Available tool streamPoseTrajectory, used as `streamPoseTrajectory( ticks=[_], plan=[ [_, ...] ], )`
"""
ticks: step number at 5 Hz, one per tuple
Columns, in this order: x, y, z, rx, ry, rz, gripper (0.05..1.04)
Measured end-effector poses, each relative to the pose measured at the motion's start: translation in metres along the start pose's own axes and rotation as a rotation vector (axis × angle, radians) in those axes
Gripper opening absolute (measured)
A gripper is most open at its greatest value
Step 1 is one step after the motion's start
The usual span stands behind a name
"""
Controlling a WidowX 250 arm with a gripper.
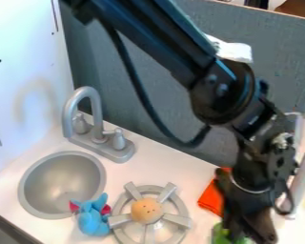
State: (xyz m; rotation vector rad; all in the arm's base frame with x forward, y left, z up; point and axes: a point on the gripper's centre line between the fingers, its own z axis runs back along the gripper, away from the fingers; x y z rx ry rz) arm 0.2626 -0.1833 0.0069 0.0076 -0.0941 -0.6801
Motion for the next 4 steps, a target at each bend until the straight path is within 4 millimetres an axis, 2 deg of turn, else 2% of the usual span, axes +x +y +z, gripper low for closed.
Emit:
streamPoseTrajectory(
  ticks=[1,2,3,4],
  plan=[
    [-0.027,0.018,-0.003,0.009,0.03,0.059,0.111],
    [-0.044,0.037,-0.005,0.01,0.034,0.107,0.111],
    [-0.045,0.043,-0.016,0.003,0.065,0.137,0.111],
    [-0.042,0.04,-0.03,-0.031,0.087,0.126,0.112]
  ],
)
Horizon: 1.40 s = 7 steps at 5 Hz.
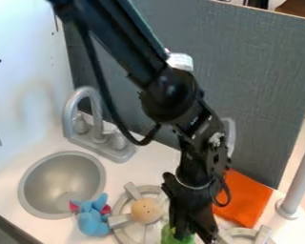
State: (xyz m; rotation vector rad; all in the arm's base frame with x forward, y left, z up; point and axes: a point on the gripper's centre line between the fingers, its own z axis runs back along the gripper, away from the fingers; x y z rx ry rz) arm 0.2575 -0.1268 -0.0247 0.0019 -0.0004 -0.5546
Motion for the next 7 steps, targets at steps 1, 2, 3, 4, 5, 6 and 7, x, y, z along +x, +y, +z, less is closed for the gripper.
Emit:
streamPoseTrajectory(
  ticks=[1,2,3,4,5,6,7],
  plan=[
    [0.004,-0.003,-0.011,-0.036,0.004,-0.037,0.111],
    [0.006,-0.001,-0.021,-0.033,0.026,-0.037,0.112],
    [0.003,0.004,-0.038,-0.007,0.103,-0.005,0.112],
    [0.004,0.008,-0.041,-0.007,0.117,0.014,0.112],
    [0.006,0.009,-0.042,-0.009,0.112,0.009,0.145],
    [0.0,0.013,-0.043,-0.052,0.085,0.043,0.331],
    [-0.013,0.015,-0.034,-0.047,0.053,0.084,0.642]
  ],
)
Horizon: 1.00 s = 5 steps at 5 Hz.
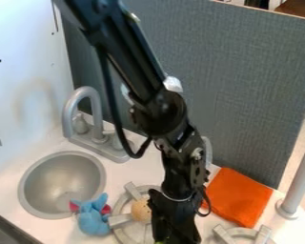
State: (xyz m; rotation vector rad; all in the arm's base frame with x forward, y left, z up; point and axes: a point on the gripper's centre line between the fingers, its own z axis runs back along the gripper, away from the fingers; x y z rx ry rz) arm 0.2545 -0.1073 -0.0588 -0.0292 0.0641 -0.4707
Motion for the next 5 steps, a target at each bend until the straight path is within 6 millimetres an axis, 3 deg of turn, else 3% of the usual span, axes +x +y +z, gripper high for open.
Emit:
streamPoseTrajectory(
  ticks=[1,2,3,4,5],
  plan=[
    [-0.001,0.001,0.024,0.019,-0.081,0.032,0.936],
    [-0.003,-0.001,0.041,0.013,-0.142,0.032,1.009],
    [-0.008,0.017,0.052,0.06,-0.161,0.118,1.005],
    [-0.025,0.056,0.058,0.108,-0.153,0.287,1.004],
    [-0.038,0.072,0.058,0.119,-0.104,0.35,1.004]
  ],
)
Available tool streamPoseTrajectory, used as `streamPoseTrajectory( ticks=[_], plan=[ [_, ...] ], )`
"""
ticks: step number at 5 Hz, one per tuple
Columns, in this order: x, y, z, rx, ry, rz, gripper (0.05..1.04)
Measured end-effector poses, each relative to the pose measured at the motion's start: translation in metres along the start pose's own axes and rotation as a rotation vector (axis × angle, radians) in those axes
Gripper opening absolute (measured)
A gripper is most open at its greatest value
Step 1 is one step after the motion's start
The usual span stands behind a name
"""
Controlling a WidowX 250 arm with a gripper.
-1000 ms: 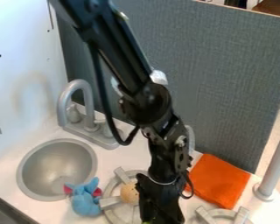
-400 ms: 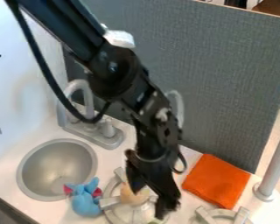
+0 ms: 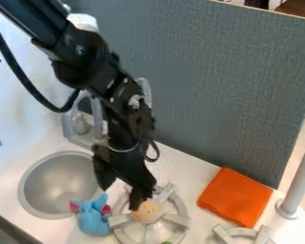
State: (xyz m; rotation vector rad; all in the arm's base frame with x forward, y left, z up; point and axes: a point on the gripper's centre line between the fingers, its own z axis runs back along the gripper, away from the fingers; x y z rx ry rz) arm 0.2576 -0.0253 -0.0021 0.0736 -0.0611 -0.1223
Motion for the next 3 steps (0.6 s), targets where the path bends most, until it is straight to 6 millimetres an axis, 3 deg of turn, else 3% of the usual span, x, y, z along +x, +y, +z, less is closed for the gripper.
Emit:
streamPoseTrajectory(
  ticks=[1,3],
  plan=[
    [-0.015,0.027,0.006,0.015,0.035,0.107,1.004],
    [-0.032,0.055,-0.004,0.014,0.12,0.171,1.004]
  ],
)
